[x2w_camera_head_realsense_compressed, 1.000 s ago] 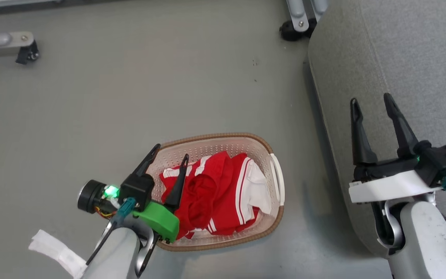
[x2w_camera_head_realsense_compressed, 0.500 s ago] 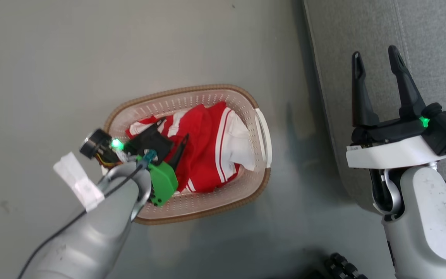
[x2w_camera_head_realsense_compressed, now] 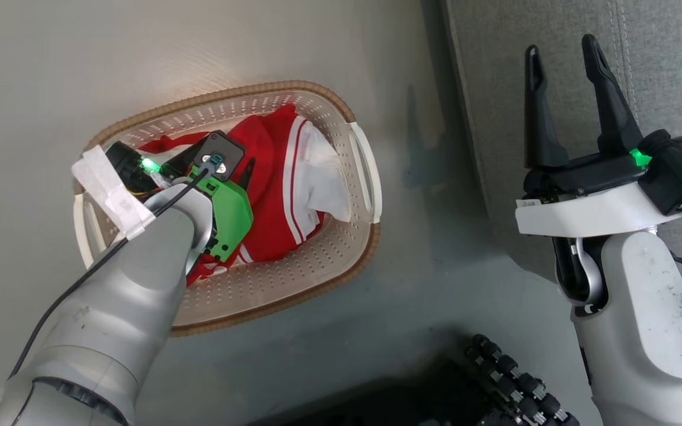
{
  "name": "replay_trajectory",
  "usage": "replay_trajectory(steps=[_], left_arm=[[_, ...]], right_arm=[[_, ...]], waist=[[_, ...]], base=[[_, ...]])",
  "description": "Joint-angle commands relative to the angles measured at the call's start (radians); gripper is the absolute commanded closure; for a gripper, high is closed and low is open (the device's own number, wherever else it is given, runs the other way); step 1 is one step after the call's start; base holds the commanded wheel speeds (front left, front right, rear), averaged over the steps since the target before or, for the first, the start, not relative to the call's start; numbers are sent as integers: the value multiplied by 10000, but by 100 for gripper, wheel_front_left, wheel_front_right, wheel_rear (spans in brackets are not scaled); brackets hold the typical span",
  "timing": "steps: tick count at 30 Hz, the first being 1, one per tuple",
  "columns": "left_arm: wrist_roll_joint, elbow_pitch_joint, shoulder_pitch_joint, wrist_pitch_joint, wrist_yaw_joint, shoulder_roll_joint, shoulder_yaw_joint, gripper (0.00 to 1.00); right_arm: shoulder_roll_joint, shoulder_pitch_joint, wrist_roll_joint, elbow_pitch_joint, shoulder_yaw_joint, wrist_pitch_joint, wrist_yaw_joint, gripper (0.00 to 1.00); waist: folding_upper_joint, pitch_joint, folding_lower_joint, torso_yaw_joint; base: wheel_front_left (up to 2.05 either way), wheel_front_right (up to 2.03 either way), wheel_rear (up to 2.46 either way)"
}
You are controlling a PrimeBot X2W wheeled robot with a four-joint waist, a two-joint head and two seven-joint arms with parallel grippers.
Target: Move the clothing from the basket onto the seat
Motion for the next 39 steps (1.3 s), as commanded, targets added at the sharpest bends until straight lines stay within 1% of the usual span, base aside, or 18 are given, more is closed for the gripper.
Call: replay_trajectory(steps=[1, 7, 16, 21, 26, 27, 28, 29, 30, 31, 39], left_arm=[[-160, 73, -277, 49, -27, 133, -95, 0], [-537, 327, -472, 263, -27, 432, -513, 0], [-944, 567, -570, 1010, -26, 877, -1168, 0], [-1035, 663, -616, 1277, -27, 1053, -1430, 0], [-849, 745, -743, 1297, -2, 1203, -1729, 0], [-835, 756, -736, 1293, 6, 1218, -1751, 5], [-870, 765, -722, 1236, 5, 1209, -1749, 16], [-921, 778, -683, 1286, 2, 1188, -1757, 53], [-910, 787, -641, 1324, -3, 1173, -1813, 80], [-919, 794, -624, 1304, -6, 1168, -1837, 100], [-1216, 808, -501, 974, -18, 1045, -1872, 100]], right_arm=[[30, -177, 78, 7, 36, -29, 1, 0], [65, -263, 163, 50, 181, -29, 1, 0], [90, -379, 403, 8, 505, -29, 1, 0], [93, -337, 488, -176, 514, -29, 1, 0], [94, -230, 444, -300, 491, -29, 1, 0], [95, -219, 432, -316, 499, -29, 1, 0], [95, -211, 419, -337, 499, -29, 1, 0], [93, -190, 394, -330, 509, -29, 1, 0], [93, -174, 366, -327, 502, -29, 1, 0], [97, -165, 343, -322, 500, -29, 1, 0], [93, -202, 178, -297, 397, -29, 1, 0]], waist=[[-1, 440, -1, -452], [-1, 667, -1, -688], [-1, 960, -1, -979], [-1, 1030, -1, -1086], [-1, 1138, -1, -1103], [-1, 1157, -1, -1097], [-1, 1178, -1, -1083], [-1, 1188, -1, -1058], [-1, 1195, -1, -1025], [-1, 1196, -1, -996], [-1, 1040, -1, -723]], base=[[0, 0, 0], [0, 0, 0], [0, 0, 0], [0, 0, 0], [0, 0, 0], [0, 0, 0], [0, 0, 0], [0, 0, 0], [0, 0, 0], [0, 0, 0], [0, 0, 0]])
